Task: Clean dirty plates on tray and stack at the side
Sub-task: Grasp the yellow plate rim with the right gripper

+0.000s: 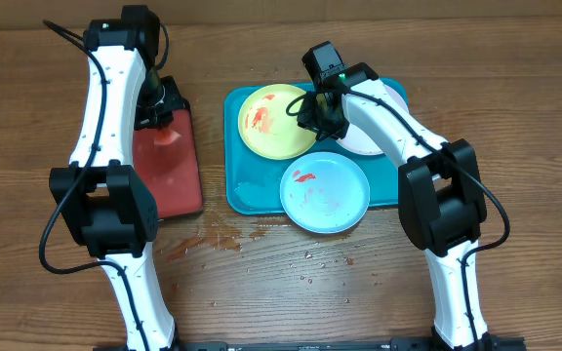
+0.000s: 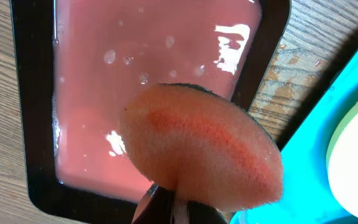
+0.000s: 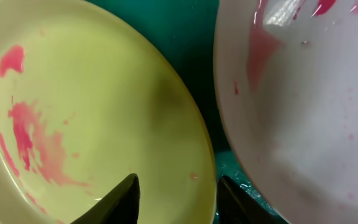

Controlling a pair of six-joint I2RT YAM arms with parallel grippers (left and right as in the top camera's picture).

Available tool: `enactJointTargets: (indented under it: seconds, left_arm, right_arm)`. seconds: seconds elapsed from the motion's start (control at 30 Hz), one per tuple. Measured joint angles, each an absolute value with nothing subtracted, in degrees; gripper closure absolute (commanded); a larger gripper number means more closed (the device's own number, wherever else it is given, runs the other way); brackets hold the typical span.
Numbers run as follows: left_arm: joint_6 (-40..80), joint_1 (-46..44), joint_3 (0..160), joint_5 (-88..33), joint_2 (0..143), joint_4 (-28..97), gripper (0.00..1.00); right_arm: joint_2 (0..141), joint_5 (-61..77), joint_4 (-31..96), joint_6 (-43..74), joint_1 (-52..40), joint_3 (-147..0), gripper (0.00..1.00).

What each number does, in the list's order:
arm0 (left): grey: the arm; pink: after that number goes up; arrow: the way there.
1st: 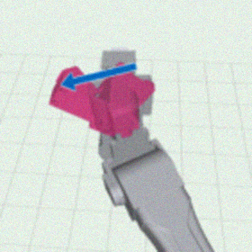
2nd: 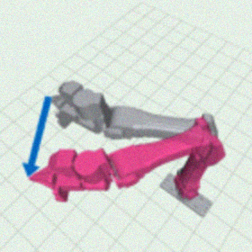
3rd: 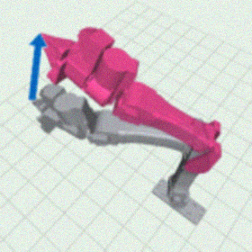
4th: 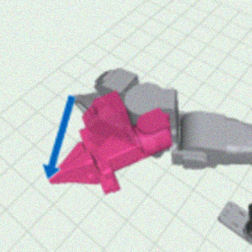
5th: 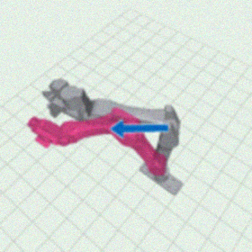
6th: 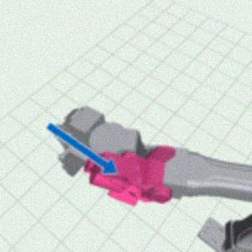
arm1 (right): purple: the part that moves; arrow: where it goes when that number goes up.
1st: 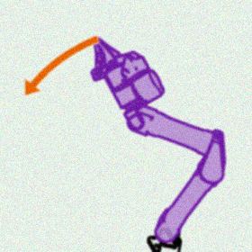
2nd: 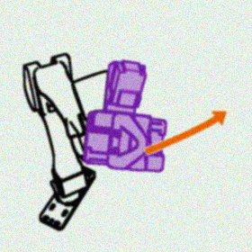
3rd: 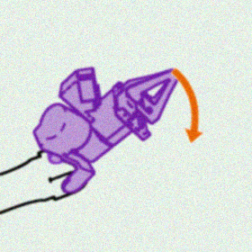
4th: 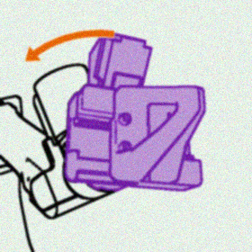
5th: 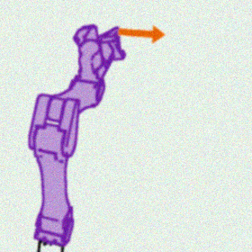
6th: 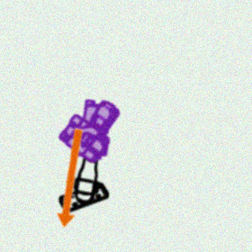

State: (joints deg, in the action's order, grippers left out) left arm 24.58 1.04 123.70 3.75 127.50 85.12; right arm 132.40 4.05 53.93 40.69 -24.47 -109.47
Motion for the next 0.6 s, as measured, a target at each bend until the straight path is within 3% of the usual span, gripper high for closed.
enactJointTargets:
  seconds: [0.37,0.47,0.6]
  left_arm:
    - [24.97,1.04,123.7,3.75,127.5,85.1,0.96]
    - [24.99,1.04,123.7,3.66,127.5,85.08,0.96]
    - [24.91,1.04,123.7,2.31,127.5,84.44,0.96]
  right_arm:
    - [132.4,4.16,51.72,40.45,-24.47,-106.34,0.6]
    - [132.4,4.1,51.07,39.55,-24.47,-106.32,0.67]
    - [132.4,3.95,50.22,36.51,-24.47,-106.32,0.89]
